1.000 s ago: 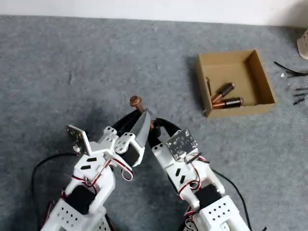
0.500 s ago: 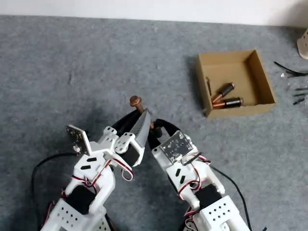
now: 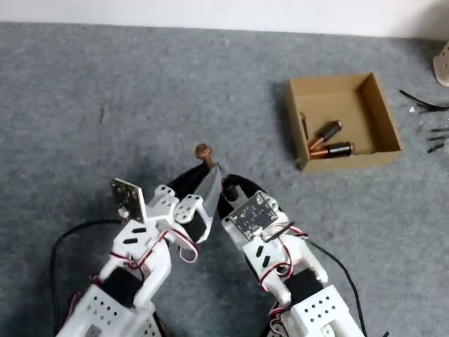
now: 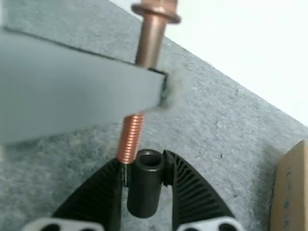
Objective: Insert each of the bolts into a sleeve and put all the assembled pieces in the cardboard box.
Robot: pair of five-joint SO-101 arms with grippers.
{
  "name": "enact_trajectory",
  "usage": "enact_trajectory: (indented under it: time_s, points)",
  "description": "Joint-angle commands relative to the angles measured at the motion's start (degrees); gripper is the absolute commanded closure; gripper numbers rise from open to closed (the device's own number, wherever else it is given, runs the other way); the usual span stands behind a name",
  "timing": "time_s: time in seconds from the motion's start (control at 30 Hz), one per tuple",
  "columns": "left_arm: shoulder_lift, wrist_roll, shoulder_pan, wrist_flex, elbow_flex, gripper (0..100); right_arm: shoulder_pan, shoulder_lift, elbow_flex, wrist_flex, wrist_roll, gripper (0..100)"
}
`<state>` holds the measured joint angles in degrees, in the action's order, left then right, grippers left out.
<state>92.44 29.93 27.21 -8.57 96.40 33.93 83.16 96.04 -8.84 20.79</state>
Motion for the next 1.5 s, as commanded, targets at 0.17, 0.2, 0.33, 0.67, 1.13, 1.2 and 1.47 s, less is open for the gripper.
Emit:
enact_trajectory:
  time_s: [0.17,0.2,0.33,0.67,1.13,1.2,1.47]
  points:
    - [-16.13,-0.35,1.19,16.97,0.92,99,-1.54,1.10,6.37,-0.04,0.62,99.5]
    - [-16.92,-0.35,1.19,18.20,0.92,99,-1.80,1.10,6.46,-0.04,0.62,99.5]
    - [-16.40,-0.26,1.19,24.53,0.22,99,-1.19,1.10,6.37,-0.66,-0.35,99.4]
    - [-16.40,0.09,1.36,24.53,0.22,99,-1.36,1.10,6.20,-4.88,-0.62,99.5]
    - [-16.31,-0.26,1.01,8.62,0.66,99,-4.70,1.10,6.29,-4.79,-0.97,99.5]
    - [-16.31,-0.35,0.48,3.52,-1.27,99,-4.88,1.10,6.29,-4.79,-3.87,99.5]
    - [-18.33,-4.22,-6.55,-13.80,-11.74,99,-4.97,0.57,6.37,-4.79,-4.48,99.5]
